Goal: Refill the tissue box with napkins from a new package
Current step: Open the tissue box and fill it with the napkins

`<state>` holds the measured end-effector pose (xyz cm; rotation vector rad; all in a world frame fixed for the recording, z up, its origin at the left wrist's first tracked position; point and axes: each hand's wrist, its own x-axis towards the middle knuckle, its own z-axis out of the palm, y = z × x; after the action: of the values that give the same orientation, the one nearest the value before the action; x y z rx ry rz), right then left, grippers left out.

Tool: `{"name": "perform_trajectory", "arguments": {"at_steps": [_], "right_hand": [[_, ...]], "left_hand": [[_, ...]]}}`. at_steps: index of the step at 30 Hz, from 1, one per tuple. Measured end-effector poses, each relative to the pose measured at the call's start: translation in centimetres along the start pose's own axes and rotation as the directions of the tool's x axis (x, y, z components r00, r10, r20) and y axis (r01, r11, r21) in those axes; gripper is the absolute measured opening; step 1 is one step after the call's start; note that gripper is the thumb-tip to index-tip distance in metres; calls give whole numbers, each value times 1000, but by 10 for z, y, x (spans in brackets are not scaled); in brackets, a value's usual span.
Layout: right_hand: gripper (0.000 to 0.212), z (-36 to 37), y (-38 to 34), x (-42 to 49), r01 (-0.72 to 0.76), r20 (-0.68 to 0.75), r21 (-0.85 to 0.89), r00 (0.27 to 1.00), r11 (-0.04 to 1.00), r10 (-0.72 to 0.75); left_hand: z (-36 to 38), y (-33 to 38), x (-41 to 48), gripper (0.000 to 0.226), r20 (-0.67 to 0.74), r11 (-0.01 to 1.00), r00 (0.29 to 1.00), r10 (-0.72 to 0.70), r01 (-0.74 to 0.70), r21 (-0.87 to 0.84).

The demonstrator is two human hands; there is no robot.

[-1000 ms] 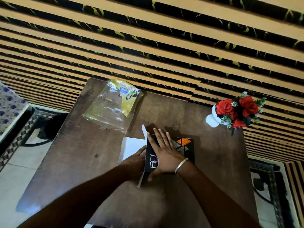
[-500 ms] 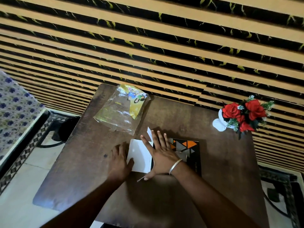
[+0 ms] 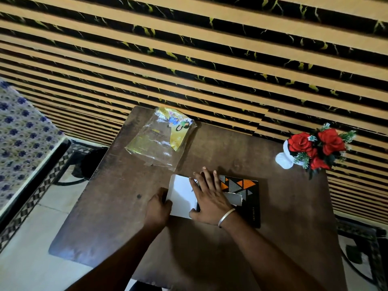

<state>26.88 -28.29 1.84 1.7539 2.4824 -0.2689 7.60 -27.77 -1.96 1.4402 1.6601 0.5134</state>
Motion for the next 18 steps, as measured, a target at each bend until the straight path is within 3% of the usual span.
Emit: {"name": "perform_trajectory", "arguments": {"at_steps": [2, 6, 8, 10, 13, 15, 18], "right_hand": [[97, 3, -1, -1, -20, -10, 16, 1000, 1000, 20], [87, -1, 2, -4, -97, -74, 147, 991, 984, 109], [78, -5, 10, -9, -215, -148, 201, 958, 956, 247], [69, -6, 22, -20, -371, -237, 266, 870, 890, 433], [67, 2, 53, -47, -591, -262, 399, 659, 701, 705], [72, 10, 68, -65, -659, -166, 514, 551, 549, 818], [65, 17, 69, -82, -581, 106, 768, 532, 270, 840]], "left_hand": [[4, 6, -6, 8, -18, 994, 999, -33, 31, -103], [10, 19, -17, 19, -37, 918, 995, -95, 73, -389], [12, 23, -18, 15, -10, 902, 995, -102, 88, -423], [15, 24, -17, 26, 34, 887, 994, -102, 106, -450], [22, 23, -16, 34, 92, 873, 992, -86, 120, -473], [28, 28, -17, 25, 104, 854, 990, -97, 136, -502], [36, 34, -15, 11, 88, 834, 982, -165, 187, -520]]}}
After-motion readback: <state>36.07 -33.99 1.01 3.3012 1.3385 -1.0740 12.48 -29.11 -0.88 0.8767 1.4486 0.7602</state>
